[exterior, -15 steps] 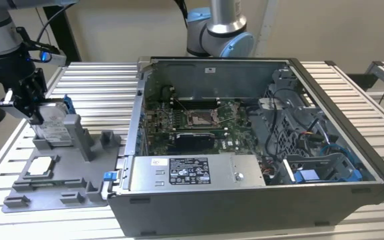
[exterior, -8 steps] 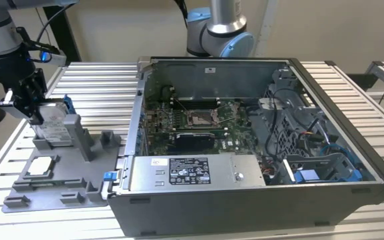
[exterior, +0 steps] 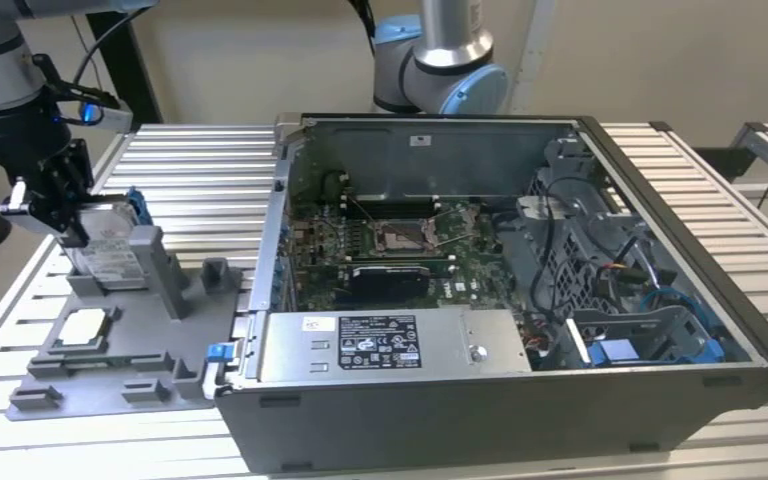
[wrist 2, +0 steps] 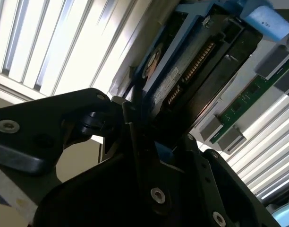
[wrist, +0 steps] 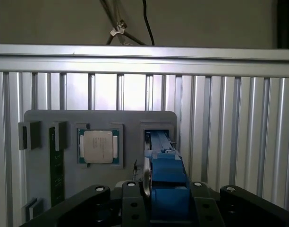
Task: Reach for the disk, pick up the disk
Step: 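Pick up the disk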
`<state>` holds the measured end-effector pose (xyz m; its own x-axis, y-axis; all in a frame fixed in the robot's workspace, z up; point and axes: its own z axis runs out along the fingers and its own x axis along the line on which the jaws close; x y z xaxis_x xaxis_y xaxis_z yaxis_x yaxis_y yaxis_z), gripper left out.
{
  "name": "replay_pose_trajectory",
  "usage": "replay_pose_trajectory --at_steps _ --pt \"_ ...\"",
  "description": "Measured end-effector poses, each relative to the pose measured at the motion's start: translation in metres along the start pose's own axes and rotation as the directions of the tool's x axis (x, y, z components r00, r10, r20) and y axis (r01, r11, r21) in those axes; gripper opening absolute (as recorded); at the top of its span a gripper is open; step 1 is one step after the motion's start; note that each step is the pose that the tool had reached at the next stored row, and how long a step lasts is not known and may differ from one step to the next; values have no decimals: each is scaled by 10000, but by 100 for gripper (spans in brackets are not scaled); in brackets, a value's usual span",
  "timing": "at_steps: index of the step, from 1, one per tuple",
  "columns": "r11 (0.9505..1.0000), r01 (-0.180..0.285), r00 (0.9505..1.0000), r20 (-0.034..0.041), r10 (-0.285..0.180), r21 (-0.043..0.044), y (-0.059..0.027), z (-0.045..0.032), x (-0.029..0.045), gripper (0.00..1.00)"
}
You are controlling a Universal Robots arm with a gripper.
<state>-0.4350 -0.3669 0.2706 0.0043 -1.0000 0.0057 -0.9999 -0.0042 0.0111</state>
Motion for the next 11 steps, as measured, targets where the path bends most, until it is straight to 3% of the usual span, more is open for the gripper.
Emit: replay_pose_trajectory --at_steps 11 --pt "10000 0 10000 -25 0 -2 0 -1 0 0"
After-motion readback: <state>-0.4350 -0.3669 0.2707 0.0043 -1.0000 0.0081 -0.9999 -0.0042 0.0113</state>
